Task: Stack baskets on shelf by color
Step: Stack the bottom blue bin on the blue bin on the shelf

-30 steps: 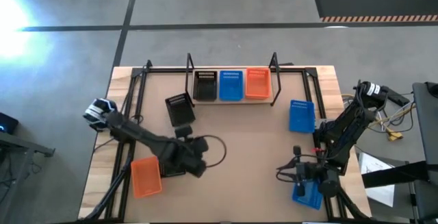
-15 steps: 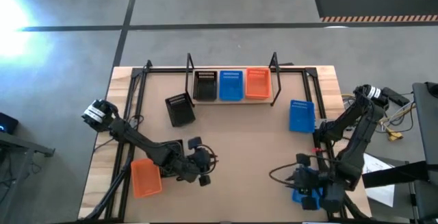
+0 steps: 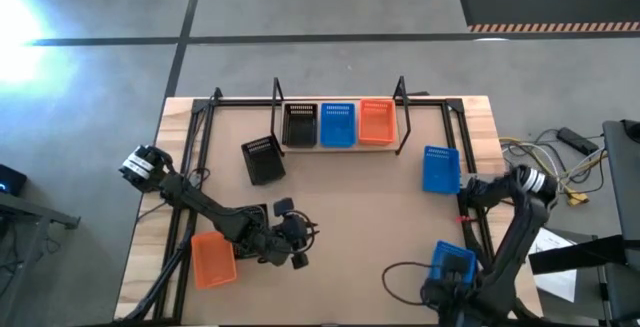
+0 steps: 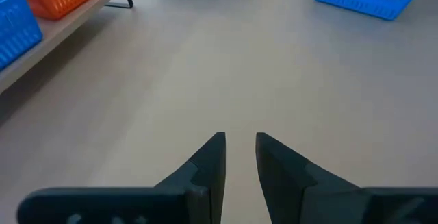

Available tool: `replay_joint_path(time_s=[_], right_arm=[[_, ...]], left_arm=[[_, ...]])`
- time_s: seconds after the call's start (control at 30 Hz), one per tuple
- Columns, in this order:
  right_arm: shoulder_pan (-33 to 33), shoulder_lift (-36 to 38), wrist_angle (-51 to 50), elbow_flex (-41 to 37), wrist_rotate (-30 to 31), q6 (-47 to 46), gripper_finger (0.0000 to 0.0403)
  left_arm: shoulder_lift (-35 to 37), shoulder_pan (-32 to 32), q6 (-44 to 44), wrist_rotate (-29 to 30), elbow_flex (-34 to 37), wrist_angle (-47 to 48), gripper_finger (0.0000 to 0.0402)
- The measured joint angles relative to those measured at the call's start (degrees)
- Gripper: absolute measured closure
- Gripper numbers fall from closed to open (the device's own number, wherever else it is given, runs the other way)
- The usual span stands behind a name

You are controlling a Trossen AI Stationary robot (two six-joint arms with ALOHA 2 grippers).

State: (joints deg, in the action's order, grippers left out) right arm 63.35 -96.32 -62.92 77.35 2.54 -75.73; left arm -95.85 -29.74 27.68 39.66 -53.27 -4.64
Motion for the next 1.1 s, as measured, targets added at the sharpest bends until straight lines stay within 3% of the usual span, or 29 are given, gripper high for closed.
replay_joint_path(time_s=[0.3, 0.63, 0.73, 0.87, 1.1], right_arm=[[1.2, -2.6, -0.3, -2.6, -4.6, -2.7, 0.0223], [1.0, -0.2, 0.3, -6.7, -4.0, -0.1, 0.0376], [0.5, -0.1, 0.6, -7.1, -3.8, 3.0, 0.0389], [-1.0, 0.2, 2.7, -7.2, 2.3, 10.5, 0.039], [-7.5, 3.2, 10.0, -6.5, 16.7, 31.8, 0.0391]], left_arm=[[0.0, 0.0, 0.0, 0.0, 0.1, -0.1, 0.0337], [-0.1, 0.0, 0.1, 0.1, 0.2, -0.1, 0.0337], [-1.2, 0.0, 0.1, 0.2, 0.2, -1.4, 0.0337], [-3.6, 0.0, 0.4, 0.1, 0.2, -3.3, 0.0337], [-8.6, 0.0, 0.2, 0.1, 0.3, -11.3, 0.0337]])
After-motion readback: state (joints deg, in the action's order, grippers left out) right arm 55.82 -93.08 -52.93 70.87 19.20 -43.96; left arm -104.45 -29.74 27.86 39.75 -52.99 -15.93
